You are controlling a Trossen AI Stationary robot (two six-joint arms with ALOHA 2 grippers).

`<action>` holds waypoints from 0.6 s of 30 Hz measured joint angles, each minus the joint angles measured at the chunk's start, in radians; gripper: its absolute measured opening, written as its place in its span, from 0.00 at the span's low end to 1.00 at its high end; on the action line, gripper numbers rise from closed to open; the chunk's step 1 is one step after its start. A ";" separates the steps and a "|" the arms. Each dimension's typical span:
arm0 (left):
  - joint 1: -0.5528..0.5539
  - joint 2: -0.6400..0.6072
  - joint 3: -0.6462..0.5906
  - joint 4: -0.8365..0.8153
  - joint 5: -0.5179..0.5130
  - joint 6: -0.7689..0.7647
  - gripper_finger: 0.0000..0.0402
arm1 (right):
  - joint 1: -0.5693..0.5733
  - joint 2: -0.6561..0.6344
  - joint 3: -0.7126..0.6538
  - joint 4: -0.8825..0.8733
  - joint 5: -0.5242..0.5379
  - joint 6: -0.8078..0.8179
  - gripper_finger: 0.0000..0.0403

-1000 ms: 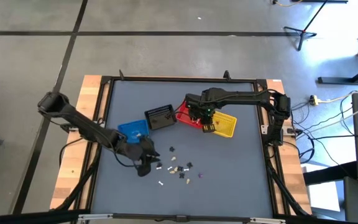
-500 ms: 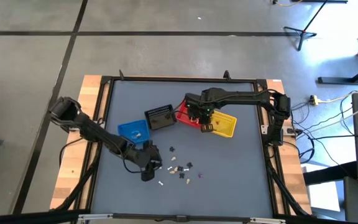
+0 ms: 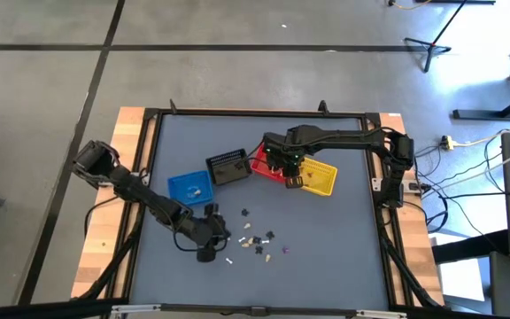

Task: Sort Halloween decoration
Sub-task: Put the black spider toy into the black bin

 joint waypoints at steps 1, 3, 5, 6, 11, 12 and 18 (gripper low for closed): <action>0.000 0.004 0.000 0.001 -0.005 0.003 0.25 | 0.000 0.000 0.000 0.000 -0.005 0.000 0.31; 0.001 0.016 0.000 -0.002 -0.016 0.004 0.25 | 0.000 0.000 0.000 0.000 -0.014 0.000 0.31; 0.001 0.031 0.000 0.000 -0.019 0.004 0.25 | 0.000 0.000 0.000 0.001 -0.025 0.000 0.31; 0.001 0.038 0.000 0.001 -0.019 0.003 0.25 | 0.000 0.000 0.000 0.001 -0.028 0.000 0.31; 0.001 0.062 0.000 0.002 -0.030 0.003 0.25 | 0.000 0.000 0.000 0.001 -0.035 0.000 0.31; 0.001 0.065 0.000 0.003 -0.033 0.003 0.25 | 0.000 0.000 0.000 0.001 -0.035 0.000 0.31; 0.001 0.066 0.000 0.002 -0.053 0.002 0.25 | 0.000 0.000 0.000 0.002 -0.042 0.000 0.31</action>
